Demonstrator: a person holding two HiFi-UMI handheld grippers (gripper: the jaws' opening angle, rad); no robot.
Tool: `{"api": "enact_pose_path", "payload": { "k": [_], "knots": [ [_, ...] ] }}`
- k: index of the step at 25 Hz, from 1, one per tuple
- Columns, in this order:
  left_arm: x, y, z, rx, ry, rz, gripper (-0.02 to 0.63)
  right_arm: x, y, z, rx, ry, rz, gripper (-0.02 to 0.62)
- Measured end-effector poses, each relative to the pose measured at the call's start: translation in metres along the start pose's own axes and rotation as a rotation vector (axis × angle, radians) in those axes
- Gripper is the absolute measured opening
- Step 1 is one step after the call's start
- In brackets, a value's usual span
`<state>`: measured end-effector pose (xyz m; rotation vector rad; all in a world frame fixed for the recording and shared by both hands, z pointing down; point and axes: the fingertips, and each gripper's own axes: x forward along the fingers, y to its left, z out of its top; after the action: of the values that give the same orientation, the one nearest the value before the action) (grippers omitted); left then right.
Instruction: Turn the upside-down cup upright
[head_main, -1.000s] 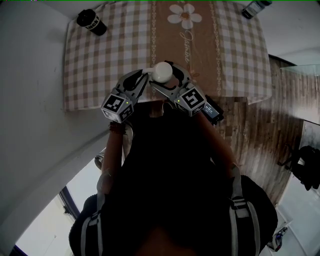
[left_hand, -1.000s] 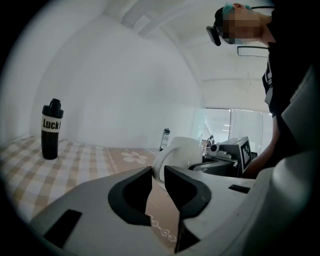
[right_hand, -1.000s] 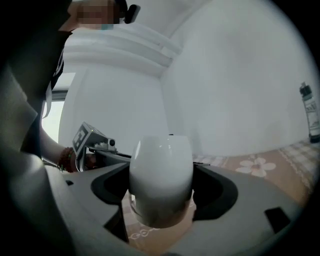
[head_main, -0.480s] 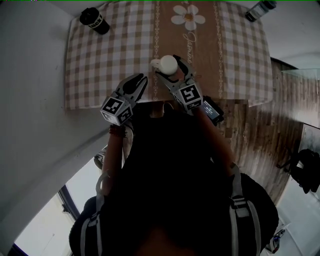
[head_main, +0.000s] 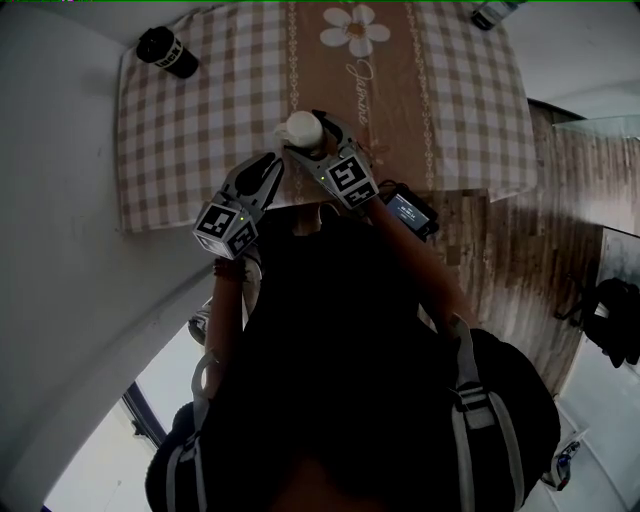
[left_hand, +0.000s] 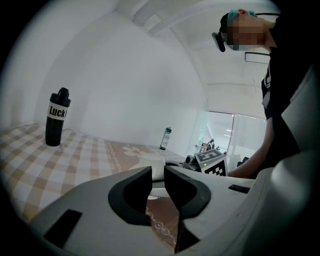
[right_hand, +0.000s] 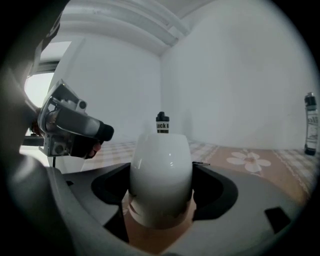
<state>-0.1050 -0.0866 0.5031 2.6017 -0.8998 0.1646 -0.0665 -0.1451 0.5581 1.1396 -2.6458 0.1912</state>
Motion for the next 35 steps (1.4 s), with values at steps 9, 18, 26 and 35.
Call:
{"api": "enact_pose_path", "payload": {
  "k": [9, 18, 26, 35],
  "knots": [
    [-0.001, 0.001, 0.006, 0.018, -0.013, 0.017, 0.014, 0.006, -0.001, -0.023, 0.022, 0.076, 0.018, 0.383],
    [0.006, -0.002, 0.002, 0.023, 0.002, 0.002, 0.014, 0.0, 0.0, -0.035, -0.003, 0.132, 0.021, 0.385],
    [0.007, -0.003, -0.001, 0.019, 0.012, 0.011, 0.014, 0.0, 0.001, -0.039, -0.034, 0.159, 0.025, 0.387],
    [0.012, -0.007, 0.011, 0.071, 0.008, -0.013, 0.014, -0.001, 0.001, -0.048, 0.058, 0.178, 0.041, 0.443]
  ]
}}
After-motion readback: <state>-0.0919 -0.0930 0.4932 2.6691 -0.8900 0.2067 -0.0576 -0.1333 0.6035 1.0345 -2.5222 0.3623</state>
